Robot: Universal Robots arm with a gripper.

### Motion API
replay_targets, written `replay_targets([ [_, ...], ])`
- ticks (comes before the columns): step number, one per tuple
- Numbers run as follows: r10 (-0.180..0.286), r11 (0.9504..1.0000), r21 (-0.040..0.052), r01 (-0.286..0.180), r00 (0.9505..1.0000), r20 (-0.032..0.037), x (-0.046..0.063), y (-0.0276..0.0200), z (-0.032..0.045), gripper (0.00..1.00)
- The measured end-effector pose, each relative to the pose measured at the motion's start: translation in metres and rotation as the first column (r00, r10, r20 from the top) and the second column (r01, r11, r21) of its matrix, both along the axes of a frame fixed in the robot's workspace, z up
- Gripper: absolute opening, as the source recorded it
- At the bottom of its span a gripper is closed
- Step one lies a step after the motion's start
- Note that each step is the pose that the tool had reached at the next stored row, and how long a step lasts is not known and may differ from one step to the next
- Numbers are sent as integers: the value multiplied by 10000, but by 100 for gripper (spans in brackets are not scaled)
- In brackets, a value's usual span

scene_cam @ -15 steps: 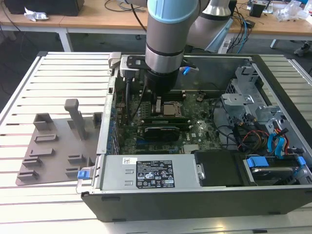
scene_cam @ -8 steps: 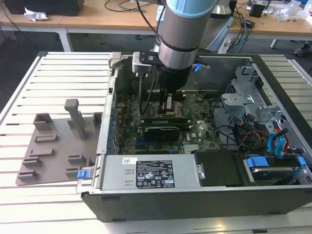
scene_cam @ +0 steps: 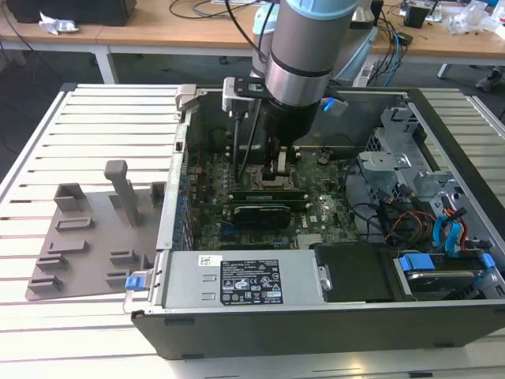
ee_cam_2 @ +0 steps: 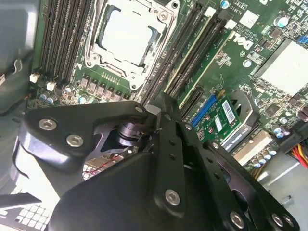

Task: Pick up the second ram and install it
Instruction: 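Press down the second ram until it locks into place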

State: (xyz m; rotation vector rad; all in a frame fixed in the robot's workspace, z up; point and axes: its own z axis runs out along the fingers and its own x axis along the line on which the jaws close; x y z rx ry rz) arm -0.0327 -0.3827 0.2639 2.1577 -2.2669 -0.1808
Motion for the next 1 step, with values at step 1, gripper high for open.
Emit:
replay_targets([
  [1, 0, 10000, 1, 0, 10000, 0, 0, 0, 0, 10],
])
